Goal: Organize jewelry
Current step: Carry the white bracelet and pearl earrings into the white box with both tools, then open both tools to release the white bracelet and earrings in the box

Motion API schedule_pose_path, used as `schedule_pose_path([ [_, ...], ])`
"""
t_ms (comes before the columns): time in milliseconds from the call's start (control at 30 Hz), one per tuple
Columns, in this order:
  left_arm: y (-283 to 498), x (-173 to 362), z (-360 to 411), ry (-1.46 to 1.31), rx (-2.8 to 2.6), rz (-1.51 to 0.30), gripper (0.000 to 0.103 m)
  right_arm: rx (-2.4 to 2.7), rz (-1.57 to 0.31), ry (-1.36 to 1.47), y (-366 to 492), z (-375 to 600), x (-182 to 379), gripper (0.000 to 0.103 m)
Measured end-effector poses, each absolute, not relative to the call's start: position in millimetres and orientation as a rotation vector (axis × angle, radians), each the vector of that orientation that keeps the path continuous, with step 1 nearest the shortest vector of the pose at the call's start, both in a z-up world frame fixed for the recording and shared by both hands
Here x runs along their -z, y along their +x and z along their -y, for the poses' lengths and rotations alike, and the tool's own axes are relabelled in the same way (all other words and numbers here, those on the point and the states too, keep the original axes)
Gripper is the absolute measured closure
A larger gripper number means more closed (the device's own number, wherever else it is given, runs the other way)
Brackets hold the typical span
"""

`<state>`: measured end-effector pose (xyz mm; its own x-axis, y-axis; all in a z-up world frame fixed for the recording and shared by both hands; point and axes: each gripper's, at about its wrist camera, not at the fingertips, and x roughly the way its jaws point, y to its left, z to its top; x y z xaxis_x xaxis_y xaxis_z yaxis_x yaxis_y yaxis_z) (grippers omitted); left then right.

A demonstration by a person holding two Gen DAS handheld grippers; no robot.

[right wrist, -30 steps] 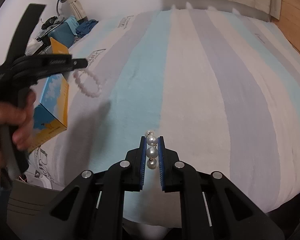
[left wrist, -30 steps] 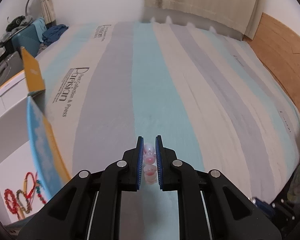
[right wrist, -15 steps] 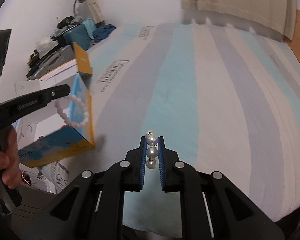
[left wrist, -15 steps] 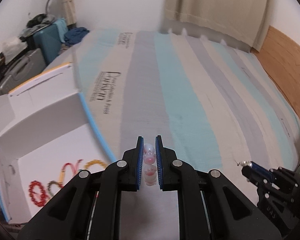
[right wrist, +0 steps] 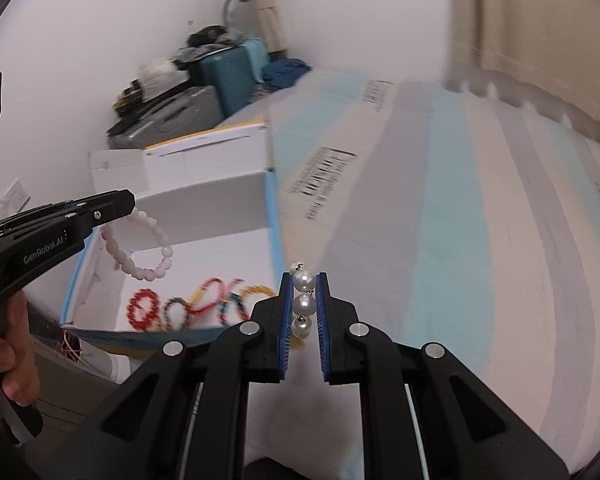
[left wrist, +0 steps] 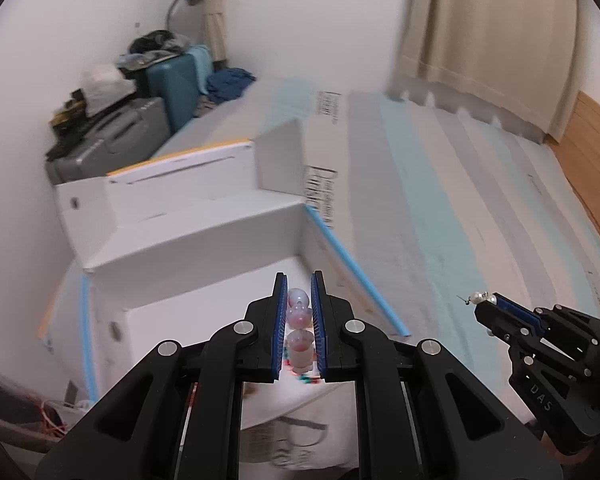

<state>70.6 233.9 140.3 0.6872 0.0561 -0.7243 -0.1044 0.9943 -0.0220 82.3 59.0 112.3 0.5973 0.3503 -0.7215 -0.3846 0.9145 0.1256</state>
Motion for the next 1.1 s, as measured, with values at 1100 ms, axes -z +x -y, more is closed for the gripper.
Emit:
schedule_pose_path([
  [1100, 50.6, -28.6, -361.2, -0.228, -0.325, -1.052, 0.092, -0.596, -1.084, -0.196, 115.2, -225.2, -21.4, 0.093],
])
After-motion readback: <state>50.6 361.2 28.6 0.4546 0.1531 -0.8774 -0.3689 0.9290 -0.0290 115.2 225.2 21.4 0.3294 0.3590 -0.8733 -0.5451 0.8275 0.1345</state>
